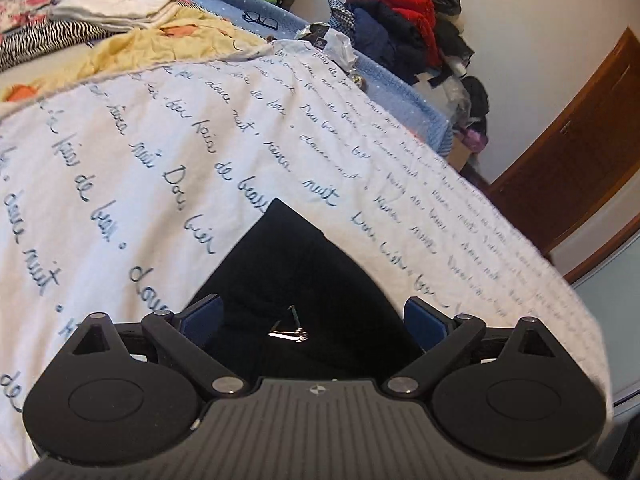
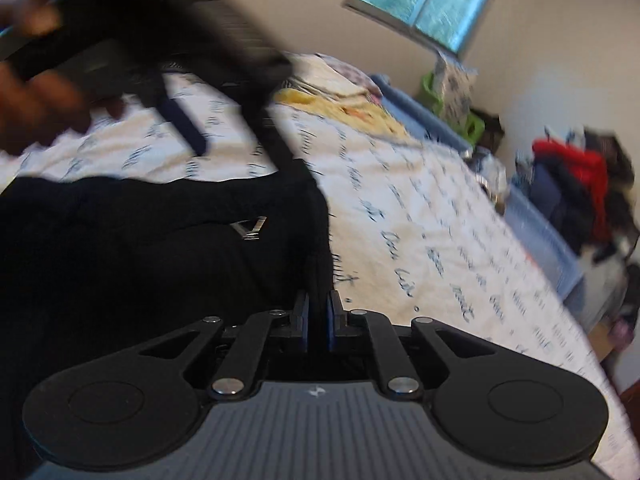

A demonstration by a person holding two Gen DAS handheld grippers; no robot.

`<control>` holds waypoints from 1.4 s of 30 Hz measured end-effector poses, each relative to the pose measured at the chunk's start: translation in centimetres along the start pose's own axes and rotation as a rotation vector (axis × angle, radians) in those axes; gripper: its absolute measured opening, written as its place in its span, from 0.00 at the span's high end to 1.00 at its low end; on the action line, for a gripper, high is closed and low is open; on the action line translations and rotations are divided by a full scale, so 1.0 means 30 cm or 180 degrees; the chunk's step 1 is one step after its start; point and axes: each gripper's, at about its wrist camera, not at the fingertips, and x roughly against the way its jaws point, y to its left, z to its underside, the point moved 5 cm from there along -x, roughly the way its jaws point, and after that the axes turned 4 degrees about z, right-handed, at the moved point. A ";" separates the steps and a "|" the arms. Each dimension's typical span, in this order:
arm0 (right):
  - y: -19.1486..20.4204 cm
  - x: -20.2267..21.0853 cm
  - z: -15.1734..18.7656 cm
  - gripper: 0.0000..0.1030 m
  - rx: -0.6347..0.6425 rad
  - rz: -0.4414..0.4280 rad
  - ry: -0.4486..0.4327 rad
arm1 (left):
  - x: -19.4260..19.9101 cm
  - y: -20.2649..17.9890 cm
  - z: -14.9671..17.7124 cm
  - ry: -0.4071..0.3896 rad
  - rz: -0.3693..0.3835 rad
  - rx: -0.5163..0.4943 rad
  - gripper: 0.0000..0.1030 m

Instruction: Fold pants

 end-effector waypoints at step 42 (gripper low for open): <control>-0.036 0.164 0.147 0.37 0.0322 -0.0237 0.0458 | 0.274 0.109 0.363 -0.0094 0.0289 -0.0075 0.88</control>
